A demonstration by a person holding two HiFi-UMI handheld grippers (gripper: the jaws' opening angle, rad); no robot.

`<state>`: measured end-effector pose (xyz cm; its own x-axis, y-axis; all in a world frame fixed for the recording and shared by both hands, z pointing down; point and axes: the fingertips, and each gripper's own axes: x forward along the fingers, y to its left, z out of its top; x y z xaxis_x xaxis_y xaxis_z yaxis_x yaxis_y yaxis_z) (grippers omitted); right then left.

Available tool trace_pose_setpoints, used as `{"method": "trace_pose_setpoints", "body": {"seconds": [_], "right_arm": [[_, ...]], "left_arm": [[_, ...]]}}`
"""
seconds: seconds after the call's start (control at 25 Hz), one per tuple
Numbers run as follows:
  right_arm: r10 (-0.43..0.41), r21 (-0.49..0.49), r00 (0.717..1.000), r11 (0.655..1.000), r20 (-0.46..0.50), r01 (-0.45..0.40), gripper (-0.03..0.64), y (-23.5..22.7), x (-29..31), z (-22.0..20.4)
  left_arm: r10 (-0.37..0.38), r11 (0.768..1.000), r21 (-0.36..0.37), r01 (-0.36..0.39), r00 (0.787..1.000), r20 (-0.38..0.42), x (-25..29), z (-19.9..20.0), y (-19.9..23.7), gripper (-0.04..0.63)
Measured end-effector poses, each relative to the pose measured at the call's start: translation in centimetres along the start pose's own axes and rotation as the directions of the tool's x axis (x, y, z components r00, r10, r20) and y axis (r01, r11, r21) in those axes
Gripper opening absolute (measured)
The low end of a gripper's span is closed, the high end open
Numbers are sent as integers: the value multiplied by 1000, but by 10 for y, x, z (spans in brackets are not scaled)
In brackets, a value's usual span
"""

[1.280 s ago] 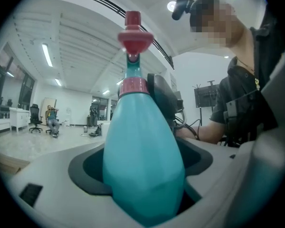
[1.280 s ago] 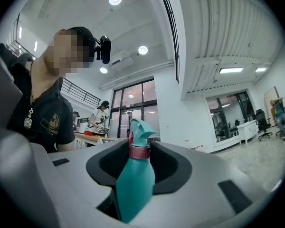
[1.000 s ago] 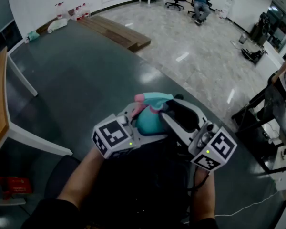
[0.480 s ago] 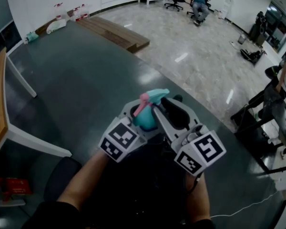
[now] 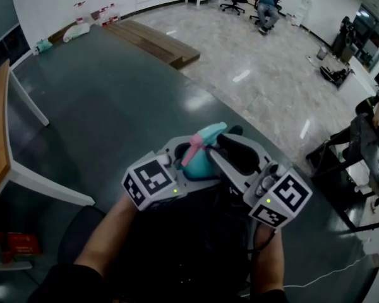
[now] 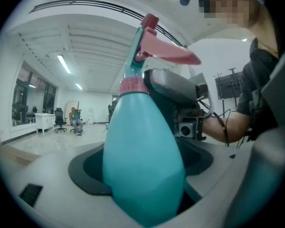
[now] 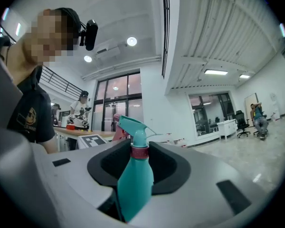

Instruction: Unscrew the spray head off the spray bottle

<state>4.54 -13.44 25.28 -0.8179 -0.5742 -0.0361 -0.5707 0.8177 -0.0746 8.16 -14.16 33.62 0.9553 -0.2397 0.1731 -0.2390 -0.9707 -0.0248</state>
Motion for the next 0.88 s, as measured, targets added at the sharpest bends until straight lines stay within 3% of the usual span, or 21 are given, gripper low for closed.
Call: {"method": "trace_pose_setpoints", "body": {"seconds": [0.28, 0.56, 0.68, 0.88], "right_arm": [[220, 13, 974, 975, 48, -221, 123, 16, -13, 3], [358, 15, 929, 933, 98, -361, 123, 32, -24, 6], [331, 6, 938, 943, 102, -333, 123, 31, -24, 6], [190, 0, 978, 982, 86, -191, 124, 12, -16, 3]], "left_arm": [[-195, 981, 17, 195, 981, 18, -7, 4, -30, 419], [-353, 936, 26, 352, 934, 47, -15, 8, -57, 419], [-339, 941, 27, 338, 938, 63, -13, 7, -55, 419], [-193, 981, 3, 193, 980, 50, -7, 1, -26, 419]]}}
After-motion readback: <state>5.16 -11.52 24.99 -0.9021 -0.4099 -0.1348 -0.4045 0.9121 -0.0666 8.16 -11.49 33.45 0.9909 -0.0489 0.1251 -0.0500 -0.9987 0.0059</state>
